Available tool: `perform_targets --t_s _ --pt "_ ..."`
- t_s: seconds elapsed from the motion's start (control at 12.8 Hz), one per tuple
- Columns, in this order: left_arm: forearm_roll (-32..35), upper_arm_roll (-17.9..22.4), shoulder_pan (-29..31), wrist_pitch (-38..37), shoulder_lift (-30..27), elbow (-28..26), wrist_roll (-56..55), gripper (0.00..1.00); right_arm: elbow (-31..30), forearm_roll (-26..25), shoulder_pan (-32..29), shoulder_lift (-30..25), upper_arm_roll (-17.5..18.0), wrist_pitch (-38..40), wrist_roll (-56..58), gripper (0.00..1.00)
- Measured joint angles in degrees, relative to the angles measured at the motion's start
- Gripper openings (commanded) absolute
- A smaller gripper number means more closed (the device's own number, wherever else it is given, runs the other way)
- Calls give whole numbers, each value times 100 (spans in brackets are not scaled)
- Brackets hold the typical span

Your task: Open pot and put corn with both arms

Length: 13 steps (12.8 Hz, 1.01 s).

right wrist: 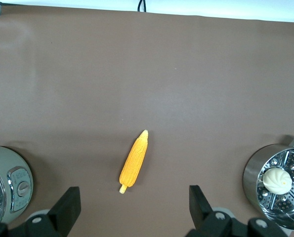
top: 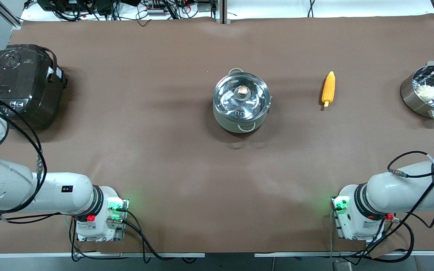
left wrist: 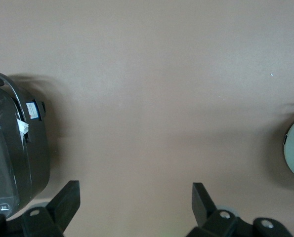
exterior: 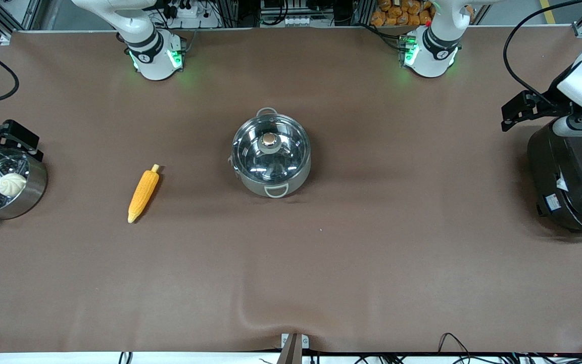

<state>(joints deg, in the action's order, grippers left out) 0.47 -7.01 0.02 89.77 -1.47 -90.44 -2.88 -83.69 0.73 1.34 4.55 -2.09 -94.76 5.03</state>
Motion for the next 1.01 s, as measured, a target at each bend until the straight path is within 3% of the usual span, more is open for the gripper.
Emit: perform_targets --t_s 0.7,1.01 --pt "-13 -188 -124 5 185 269 -5 100 11 0 0 -64 0 110 0 97" --pt "-34 -740 -787 78 780 572 -1604 100 -176 0 0 -55 3 -61 -1 97"
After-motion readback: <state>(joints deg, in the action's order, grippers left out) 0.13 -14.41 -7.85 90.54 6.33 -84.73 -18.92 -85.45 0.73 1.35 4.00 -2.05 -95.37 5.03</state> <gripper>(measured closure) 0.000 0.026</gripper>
